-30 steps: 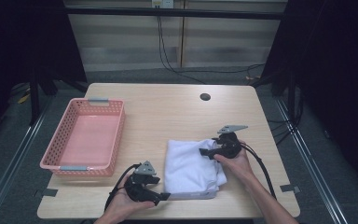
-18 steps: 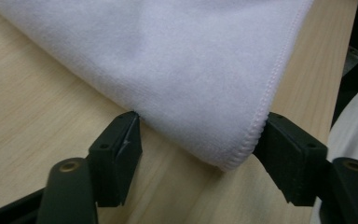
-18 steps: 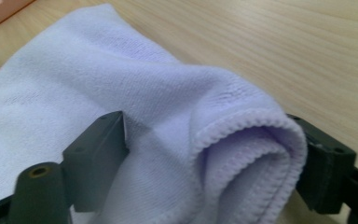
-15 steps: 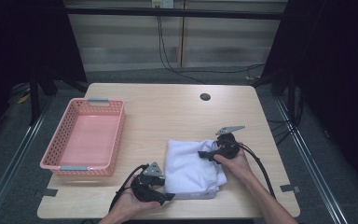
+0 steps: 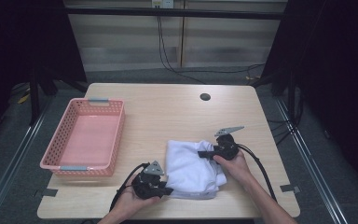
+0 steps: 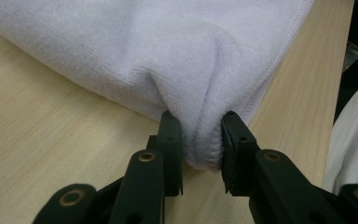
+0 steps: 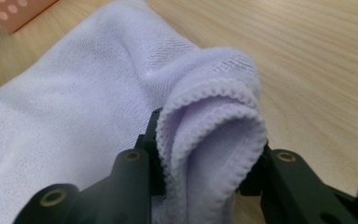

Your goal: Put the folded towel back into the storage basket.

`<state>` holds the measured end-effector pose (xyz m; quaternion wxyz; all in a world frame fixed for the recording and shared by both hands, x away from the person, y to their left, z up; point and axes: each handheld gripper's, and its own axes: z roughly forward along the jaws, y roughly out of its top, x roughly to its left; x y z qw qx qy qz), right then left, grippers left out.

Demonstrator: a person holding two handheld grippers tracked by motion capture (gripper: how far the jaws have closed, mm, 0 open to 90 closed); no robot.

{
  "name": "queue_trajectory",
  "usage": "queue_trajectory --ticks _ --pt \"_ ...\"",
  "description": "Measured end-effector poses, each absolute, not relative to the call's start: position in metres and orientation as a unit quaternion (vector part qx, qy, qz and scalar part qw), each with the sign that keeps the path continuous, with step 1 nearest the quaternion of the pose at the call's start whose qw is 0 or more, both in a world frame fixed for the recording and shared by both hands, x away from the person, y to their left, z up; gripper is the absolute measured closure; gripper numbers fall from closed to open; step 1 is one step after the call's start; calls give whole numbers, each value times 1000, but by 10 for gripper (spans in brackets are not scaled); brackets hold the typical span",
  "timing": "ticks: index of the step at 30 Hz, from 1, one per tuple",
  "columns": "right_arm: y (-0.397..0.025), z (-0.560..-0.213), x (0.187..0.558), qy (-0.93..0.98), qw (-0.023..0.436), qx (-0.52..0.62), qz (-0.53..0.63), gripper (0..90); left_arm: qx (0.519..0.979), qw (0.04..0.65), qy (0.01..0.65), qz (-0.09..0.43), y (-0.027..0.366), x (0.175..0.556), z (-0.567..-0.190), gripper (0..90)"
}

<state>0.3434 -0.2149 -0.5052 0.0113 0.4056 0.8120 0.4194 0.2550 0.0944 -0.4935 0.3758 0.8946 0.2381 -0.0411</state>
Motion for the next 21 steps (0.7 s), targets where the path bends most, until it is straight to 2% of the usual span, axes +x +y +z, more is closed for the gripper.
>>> queue_trajectory --ticks 9,21 --pt "-216 -505 345 811 3 408 420 677 895 373 239 -48 96 257 -492 737" --pt "-221 -498 349 793 -19 420 441 704 874 409 252 -72 101 260 -482 752"
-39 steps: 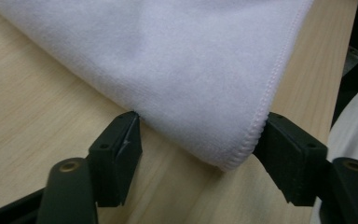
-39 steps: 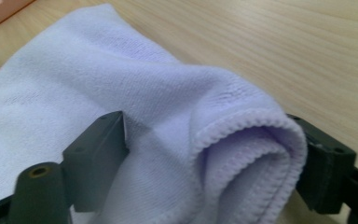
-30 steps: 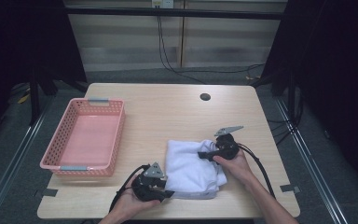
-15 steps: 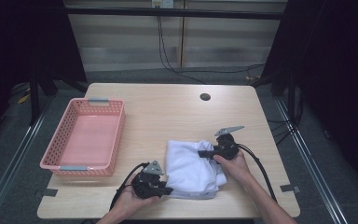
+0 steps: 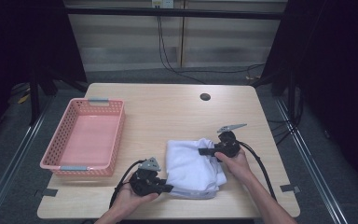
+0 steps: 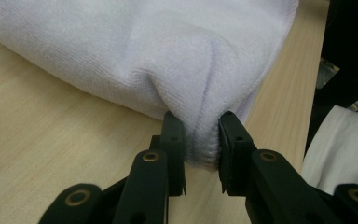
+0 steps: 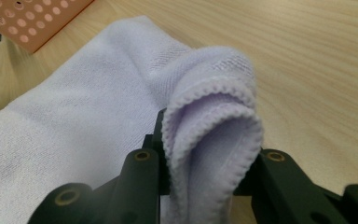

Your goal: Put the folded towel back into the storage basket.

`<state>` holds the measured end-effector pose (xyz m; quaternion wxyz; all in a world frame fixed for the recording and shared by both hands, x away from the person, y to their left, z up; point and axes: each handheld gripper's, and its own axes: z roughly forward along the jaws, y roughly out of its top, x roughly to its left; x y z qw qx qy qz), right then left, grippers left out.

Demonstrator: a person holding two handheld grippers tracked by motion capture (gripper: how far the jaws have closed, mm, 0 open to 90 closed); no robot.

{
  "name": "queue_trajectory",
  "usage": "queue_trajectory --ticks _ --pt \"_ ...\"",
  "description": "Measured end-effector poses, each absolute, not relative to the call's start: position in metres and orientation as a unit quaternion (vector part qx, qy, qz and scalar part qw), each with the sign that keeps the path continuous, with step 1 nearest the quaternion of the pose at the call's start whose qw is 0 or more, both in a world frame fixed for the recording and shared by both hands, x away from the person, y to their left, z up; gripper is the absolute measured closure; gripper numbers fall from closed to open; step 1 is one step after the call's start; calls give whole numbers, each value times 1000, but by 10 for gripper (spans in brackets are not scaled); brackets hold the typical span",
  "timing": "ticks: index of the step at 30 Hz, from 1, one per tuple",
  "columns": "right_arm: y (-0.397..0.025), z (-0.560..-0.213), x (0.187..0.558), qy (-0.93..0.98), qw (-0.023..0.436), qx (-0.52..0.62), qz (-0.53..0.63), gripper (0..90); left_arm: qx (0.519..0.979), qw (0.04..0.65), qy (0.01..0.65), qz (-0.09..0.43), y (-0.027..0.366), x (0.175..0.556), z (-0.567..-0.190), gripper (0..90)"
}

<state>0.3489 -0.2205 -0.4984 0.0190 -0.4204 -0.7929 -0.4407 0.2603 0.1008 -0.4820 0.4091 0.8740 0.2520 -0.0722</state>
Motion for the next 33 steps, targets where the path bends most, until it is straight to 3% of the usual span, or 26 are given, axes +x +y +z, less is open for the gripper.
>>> queue_trajectory --ticks 16,33 --pt "-237 -460 357 -773 6 -413 -481 705 863 447 233 -36 102 271 -443 754" --pt "-216 -420 378 -771 -11 -385 -507 706 845 482 233 -11 127 283 -412 757"
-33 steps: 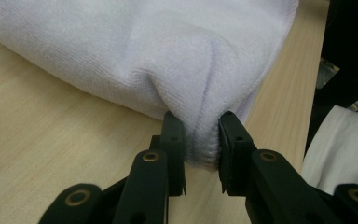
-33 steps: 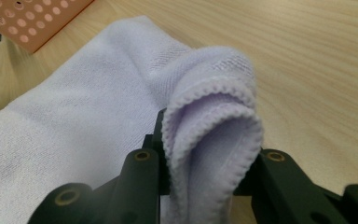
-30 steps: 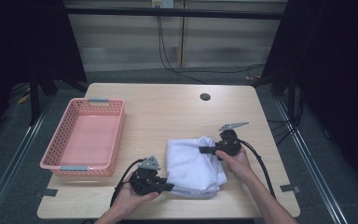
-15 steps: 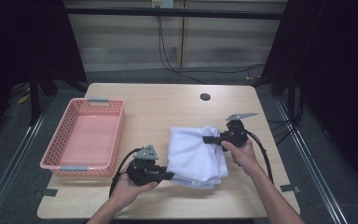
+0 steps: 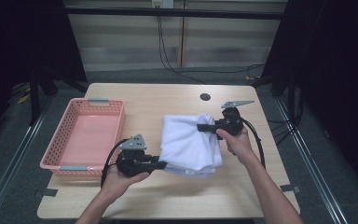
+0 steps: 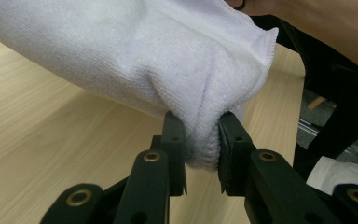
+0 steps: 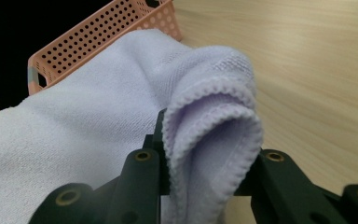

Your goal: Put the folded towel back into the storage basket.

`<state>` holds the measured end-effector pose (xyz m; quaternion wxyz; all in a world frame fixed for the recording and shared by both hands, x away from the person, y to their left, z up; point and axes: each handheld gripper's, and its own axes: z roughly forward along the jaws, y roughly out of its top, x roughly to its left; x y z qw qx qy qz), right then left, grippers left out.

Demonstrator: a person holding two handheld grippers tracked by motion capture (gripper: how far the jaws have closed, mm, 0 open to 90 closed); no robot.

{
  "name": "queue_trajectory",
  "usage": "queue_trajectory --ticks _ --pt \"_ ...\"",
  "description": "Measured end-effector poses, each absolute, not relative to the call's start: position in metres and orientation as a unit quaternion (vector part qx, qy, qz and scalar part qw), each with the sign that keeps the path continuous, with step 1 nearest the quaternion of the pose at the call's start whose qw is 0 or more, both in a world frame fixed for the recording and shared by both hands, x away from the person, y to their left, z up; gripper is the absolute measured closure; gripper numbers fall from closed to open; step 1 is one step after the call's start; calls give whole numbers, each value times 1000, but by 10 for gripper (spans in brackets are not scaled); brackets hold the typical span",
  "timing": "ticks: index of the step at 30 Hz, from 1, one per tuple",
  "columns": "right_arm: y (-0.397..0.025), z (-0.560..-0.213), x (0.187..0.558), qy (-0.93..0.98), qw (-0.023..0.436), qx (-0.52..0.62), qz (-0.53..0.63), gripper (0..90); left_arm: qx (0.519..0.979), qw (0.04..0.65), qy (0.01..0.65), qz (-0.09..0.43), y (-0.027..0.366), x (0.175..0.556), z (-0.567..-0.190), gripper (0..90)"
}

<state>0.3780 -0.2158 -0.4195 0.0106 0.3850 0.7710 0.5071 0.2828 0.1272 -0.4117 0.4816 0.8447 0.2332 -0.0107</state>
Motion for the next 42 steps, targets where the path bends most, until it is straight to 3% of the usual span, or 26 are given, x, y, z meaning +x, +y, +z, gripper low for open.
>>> queue_trajectory --ticks 15,42 --pt "-184 -403 405 775 6 370 512 707 830 493 260 -7 163 303 -398 759" --pt "-120 -374 436 788 -8 338 515 709 793 528 302 29 223 303 -377 761"
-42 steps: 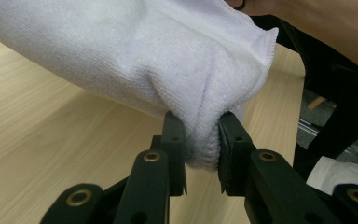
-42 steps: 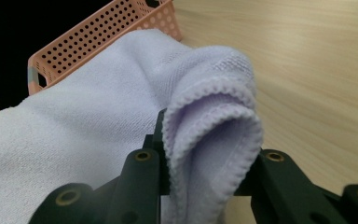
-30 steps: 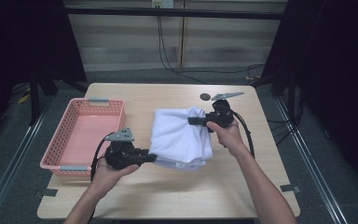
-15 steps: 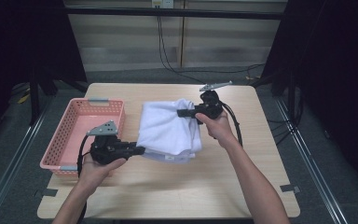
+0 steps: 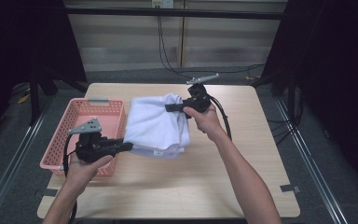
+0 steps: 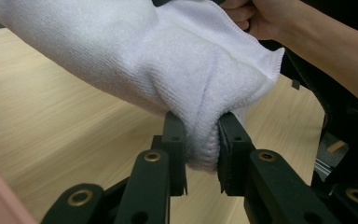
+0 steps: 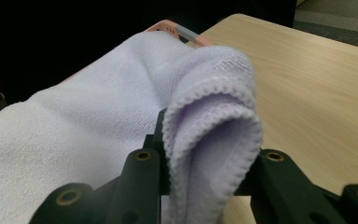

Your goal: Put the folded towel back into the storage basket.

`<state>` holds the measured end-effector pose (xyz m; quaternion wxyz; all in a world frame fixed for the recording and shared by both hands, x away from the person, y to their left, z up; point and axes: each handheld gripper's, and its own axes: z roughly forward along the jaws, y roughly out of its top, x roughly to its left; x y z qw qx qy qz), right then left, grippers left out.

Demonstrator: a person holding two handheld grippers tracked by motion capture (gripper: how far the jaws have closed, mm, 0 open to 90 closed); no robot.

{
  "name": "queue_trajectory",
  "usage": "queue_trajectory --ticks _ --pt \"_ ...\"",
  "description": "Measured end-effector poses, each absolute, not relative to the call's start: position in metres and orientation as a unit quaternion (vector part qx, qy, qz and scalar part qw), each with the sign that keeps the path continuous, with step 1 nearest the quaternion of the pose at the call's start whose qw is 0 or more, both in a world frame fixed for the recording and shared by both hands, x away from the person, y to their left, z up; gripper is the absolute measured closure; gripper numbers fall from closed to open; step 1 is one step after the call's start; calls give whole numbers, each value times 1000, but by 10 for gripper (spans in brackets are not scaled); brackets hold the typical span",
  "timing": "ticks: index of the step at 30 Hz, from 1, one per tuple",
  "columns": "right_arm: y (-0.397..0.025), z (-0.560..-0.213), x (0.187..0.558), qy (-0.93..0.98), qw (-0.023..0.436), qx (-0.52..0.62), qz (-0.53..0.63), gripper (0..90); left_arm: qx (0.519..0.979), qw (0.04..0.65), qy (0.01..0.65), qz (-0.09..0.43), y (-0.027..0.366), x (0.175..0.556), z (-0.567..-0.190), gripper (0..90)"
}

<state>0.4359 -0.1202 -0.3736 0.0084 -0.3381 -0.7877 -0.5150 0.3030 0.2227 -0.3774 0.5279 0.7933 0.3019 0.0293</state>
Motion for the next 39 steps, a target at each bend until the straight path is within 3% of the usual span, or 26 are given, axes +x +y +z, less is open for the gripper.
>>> queue_trajectory --ticks 39 --pt "15 -343 471 -806 45 -296 -510 712 728 556 392 86 344 291 -363 763"
